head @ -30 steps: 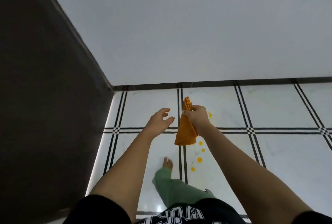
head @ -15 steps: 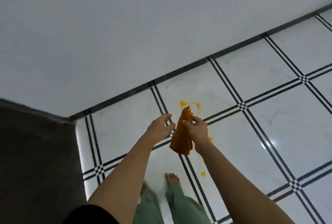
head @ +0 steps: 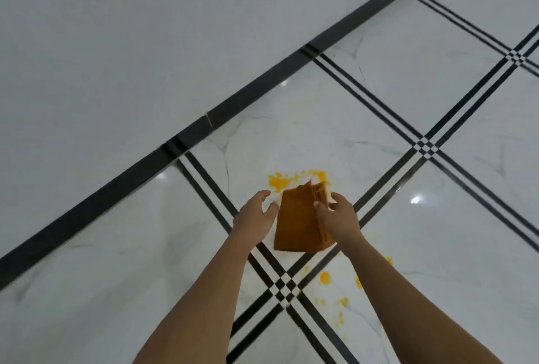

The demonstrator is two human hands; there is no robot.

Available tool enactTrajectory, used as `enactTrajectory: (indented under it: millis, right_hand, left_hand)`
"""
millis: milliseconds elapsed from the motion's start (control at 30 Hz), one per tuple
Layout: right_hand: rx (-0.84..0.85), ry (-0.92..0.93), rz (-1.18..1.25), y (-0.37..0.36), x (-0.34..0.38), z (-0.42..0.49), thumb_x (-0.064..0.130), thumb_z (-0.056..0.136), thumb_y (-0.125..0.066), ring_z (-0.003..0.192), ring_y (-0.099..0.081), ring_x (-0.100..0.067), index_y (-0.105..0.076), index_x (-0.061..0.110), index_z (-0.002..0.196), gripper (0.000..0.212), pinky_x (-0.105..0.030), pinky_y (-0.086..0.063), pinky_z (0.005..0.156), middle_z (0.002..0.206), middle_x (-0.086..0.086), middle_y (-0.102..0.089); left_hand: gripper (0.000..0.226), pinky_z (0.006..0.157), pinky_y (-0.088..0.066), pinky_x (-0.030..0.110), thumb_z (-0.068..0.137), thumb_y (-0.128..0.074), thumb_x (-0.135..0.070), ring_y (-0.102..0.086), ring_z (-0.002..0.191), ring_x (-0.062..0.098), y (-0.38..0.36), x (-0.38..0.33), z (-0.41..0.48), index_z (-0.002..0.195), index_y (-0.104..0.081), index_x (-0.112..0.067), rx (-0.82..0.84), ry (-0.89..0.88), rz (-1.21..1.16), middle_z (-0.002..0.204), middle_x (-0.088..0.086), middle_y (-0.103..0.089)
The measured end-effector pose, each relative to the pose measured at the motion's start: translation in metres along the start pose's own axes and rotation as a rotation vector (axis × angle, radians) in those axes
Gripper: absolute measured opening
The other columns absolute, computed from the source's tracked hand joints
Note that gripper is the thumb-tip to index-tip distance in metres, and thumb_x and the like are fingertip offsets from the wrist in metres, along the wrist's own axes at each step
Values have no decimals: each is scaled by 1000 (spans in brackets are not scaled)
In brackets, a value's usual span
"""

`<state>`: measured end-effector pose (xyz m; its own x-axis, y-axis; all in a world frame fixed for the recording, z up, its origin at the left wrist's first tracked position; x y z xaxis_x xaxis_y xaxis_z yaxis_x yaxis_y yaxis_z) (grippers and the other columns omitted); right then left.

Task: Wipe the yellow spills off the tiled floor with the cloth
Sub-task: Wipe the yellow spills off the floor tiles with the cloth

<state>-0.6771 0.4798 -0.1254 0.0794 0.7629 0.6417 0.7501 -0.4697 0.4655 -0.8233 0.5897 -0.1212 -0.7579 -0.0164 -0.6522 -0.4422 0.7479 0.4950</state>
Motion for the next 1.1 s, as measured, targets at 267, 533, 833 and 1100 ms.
enactTrajectory:
  millis: [267, 533, 833, 1100]
  right_hand:
    - [-129, 277, -603, -121, -80, 90, 66, 87, -28, 143, 15, -26, 2, 41, 146, 71, -50, 2, 114, 158, -1, 10]
    - [-404, 335, -738, -96, -85, 148, 67, 83, -6, 145, 7, -26, -8, 45, 144, 65, -51, 1, 114, 158, 4, -2]
    - [-101, 940, -999, -118, -76, 144, 60, 92, -11, 144, -9, -22, -14, 45, 144, 54, -45, -4, 113, 154, 11, -11]
    - [-99, 863, -943, -150, -24, 168, 57, 91, -15, 145, -1, -23, -12, 41, 145, 56, -48, 1, 113, 157, 7, -9]
  left_hand:
    - [49, 115, -13, 46, 98, -28, -41, -12, 143, 19, -58, 71, 108, 145, -25, -26, -85, -248, 476, 155, -3, -19]
    - [58, 115, -1, 42, 97, -13, -47, 8, 144, 16, -61, 95, 149, 148, 0, -23, -214, -273, 652, 157, -3, 5]
    - [67, 109, -10, 47, 92, -7, -49, -22, 140, 25, -38, 115, 158, 144, -29, -13, -424, -351, 800, 152, 8, -27]
    - [63, 109, -13, 48, 91, -20, -46, -30, 137, 27, -41, 125, 149, 141, -36, -11, -451, -347, 836, 148, 9, -35]
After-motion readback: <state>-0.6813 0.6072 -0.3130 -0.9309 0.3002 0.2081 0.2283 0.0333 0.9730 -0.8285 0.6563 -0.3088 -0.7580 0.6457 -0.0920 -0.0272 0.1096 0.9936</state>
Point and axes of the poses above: each hand's wrist, its own z-axis towards the middle knuckle, its own y-axis out of the back of the hand, x = y × z, the point moved 5 cm from there along z, towards the middle knuckle
